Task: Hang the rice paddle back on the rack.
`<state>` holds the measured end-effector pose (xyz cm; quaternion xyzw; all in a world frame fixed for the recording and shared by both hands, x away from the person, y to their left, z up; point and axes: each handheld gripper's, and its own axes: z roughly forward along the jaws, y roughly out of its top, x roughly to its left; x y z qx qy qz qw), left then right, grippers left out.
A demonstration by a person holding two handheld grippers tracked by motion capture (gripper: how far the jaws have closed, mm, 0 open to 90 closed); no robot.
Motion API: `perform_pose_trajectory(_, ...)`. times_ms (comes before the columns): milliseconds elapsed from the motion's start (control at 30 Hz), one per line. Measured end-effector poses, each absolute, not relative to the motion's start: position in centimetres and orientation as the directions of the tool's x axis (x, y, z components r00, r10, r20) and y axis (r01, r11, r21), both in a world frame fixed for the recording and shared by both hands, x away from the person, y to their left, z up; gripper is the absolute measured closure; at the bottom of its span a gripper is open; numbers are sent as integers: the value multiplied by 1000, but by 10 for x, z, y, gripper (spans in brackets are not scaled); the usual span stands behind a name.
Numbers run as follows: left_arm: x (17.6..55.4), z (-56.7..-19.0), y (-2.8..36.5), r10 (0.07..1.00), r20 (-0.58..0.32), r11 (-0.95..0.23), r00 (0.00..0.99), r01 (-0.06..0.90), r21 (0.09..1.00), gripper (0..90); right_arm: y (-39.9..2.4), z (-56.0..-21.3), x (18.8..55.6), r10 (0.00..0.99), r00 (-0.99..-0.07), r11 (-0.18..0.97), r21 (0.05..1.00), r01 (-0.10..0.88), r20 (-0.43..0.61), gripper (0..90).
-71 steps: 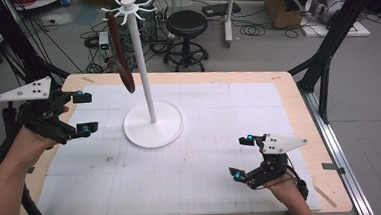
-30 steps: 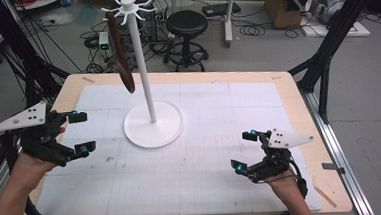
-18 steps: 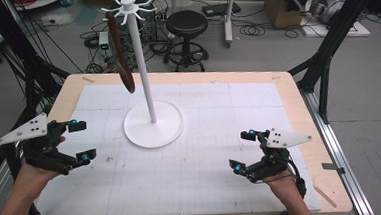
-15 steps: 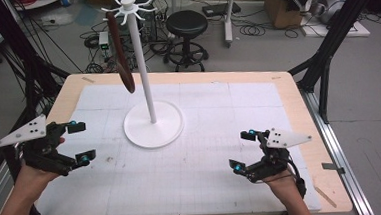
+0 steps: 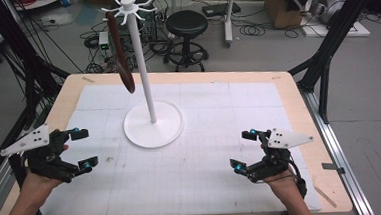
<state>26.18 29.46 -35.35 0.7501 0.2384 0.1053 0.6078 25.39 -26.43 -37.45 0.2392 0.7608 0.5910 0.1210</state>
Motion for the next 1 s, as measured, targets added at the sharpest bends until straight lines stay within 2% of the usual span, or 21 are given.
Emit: perform_pose_trajectory(1000,258,-369,293,482,-114,-129,868,199,971,17,-266,-375,252,515,-854,195,959,205,78,2)
